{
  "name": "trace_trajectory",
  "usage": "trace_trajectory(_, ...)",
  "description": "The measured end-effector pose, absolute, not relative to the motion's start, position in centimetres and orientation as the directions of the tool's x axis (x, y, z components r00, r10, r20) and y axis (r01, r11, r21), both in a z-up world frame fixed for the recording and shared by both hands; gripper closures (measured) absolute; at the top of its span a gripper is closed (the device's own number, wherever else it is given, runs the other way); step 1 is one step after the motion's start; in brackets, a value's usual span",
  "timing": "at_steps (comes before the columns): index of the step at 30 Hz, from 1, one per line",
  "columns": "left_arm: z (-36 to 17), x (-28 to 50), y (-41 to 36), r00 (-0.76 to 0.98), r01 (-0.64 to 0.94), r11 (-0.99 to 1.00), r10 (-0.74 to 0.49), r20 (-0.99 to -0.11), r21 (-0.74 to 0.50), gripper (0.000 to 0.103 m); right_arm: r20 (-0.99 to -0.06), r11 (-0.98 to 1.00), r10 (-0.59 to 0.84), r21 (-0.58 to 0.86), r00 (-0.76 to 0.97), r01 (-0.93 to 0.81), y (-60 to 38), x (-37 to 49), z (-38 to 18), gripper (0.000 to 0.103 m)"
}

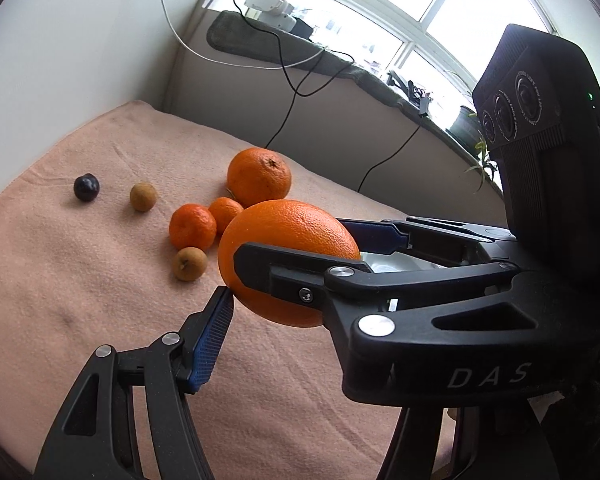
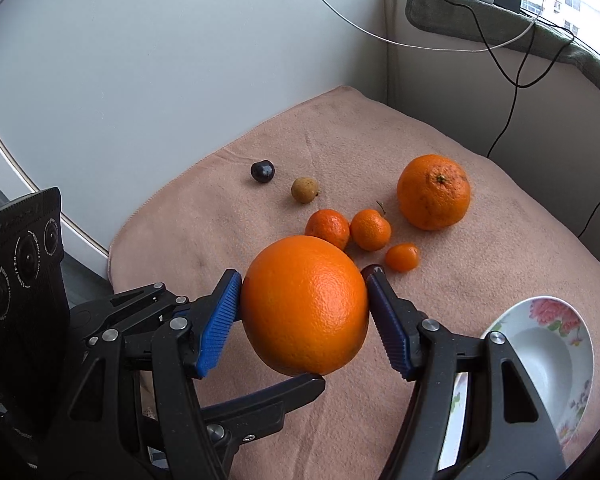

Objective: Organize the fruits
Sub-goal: 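Carry the held orange with the right gripper over the floral plate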

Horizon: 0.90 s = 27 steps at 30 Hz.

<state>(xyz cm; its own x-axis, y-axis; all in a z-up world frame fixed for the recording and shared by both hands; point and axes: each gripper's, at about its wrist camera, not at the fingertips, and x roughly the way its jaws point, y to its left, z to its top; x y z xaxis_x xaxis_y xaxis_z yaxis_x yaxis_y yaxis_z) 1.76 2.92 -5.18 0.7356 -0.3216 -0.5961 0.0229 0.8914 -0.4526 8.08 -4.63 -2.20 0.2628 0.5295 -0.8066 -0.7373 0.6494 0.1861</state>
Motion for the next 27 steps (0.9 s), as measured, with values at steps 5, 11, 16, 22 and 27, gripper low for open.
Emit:
trace_trajectory(5,-4.9,1.6,0.7,0.719,0.076,0.889,-0.363,-0.593,-0.452,0.039,-0.798,0.688,0.524,0.191,0.297,-0.701,-7.5,7.5,-1.9,0.035)
trace_trajectory(11,-4.8,1.9,-1.8,0.692,0.136,0.883,-0.410,-0.595,-0.450,0.039,-0.789,0.731,0.519,0.209,0.330,-0.650,-10.9,7.0,-1.8,0.035)
trace_trajectory(16,-4.6,2.2,-3.8,0.669,0.187,0.877,-0.443,-0.597,-0.442,0.039,-0.780,0.761,0.517,0.231,0.353,-0.606,-13.8,6.6,-1.8,0.035)
trace_trajectory(22,-4.7,2.8,-6.2,0.637,0.235,0.869,-0.476,-0.607,-0.434,0.039,-0.773,0.796,0.508,0.253,0.380,-0.551,-16.6,6.5,-2.2,0.035)
trace_trajectory(27,-5.0,3.2,-7.7,0.611,0.266,0.866,-0.492,-0.621,-0.424,0.039,-0.770,0.814,0.507,0.280,0.388,-0.508,-18.5,6.5,-2.7,0.035)
